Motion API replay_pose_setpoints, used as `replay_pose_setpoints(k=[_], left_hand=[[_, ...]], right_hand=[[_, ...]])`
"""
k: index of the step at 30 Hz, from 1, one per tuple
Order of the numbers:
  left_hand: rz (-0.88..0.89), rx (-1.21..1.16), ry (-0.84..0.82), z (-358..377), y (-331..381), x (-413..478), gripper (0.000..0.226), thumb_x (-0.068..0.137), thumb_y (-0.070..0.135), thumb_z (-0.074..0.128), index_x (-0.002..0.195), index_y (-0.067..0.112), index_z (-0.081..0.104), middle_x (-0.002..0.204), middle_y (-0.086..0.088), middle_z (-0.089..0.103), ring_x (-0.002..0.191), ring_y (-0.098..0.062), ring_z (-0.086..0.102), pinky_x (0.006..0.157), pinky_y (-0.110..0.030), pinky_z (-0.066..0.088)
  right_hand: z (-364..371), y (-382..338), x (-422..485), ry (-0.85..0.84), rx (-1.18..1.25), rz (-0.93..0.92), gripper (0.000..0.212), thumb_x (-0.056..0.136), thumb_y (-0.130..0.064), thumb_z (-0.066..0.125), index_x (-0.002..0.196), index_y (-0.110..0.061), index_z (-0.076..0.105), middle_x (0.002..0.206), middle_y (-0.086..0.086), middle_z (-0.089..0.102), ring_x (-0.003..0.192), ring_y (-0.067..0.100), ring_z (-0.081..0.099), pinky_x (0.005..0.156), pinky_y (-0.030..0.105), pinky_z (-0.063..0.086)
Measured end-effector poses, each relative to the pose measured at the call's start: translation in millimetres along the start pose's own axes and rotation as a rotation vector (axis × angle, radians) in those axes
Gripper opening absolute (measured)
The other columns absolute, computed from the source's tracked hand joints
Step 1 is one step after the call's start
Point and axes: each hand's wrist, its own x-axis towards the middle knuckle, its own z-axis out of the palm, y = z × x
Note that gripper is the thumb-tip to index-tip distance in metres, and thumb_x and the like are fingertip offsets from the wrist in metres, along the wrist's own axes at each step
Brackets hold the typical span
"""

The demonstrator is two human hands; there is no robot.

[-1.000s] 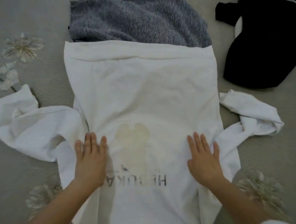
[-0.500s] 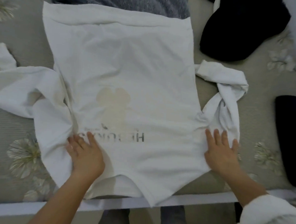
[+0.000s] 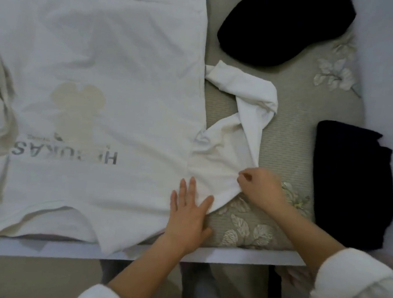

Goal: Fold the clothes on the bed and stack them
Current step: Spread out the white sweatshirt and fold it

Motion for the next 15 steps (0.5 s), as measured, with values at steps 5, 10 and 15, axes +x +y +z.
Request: replay_pose_setpoints(k=[5,10,15], left_hand=[[-0.009,0.101,0.115,-18,15,27,0.051,0.085,0.037,0.057,0.131,0.029,0.036,0.154,-0.011,0.007,0.142,-0.028,0.006,0.112,-0.046,0.008],[0.131,0.096,0.079,-30,19,40,0.023,0.089,0.031,0.054,0.11,0.023,0.059,0.161,-0.005,-0.001,0.147,-0.022,-0.007,0.116,-0.036,0.004],[0.148,0.059,-0.085,-44,21,41,0.016,0.085,0.037,0.057,0.083,0.023,0.064,0.161,-0.005,-0.001,0.147,-0.02,0.001,0.115,-0.033,0.015]], right_hand=[[-22,10,55,0.186,0.306,0.131,0.053,0.08,-0.036,0.068,0.123,-0.012,0.049,0.112,0.003,0.052,0.102,0.021,0.052,0.083,0.036,0.045],[-22,20,90,0.122,0.075,0.078,0.035,0.083,-0.027,0.064,0.112,-0.008,0.056,0.108,0.01,0.056,0.103,0.03,0.053,0.08,0.037,0.042],[-23,73,51,0.344,0.581,0.493,0.031,0.087,-0.017,0.054,0.058,-0.01,0.047,0.055,0.002,0.044,0.059,0.022,0.042,0.053,0.034,0.025]])
